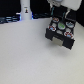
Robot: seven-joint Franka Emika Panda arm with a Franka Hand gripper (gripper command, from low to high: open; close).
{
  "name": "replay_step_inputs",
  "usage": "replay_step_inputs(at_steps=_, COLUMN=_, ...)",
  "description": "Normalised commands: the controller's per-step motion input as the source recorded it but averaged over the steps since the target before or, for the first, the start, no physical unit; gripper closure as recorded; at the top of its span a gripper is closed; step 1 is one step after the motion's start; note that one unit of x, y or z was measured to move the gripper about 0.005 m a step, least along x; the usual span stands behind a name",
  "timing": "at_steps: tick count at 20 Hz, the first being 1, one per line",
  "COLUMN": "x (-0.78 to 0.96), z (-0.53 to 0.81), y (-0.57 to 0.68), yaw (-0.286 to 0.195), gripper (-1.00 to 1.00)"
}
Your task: Open the kcup holder, insert the kcup into the holder, and close the kcup holder
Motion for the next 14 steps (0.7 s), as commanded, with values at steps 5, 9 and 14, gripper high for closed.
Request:
replay_step_inputs(at_steps=5, x=-0.02, z=0.3, y=-0.09, yaw=-0.008, gripper=-1.0)
replay_step_inputs(at_steps=9, x=0.0, z=0.23, y=-0.3, yaw=0.024, gripper=-1.0)
replay_step_inputs(at_steps=14, x=0.09, z=0.13, y=-0.12, yaw=0.06, gripper=1.0)
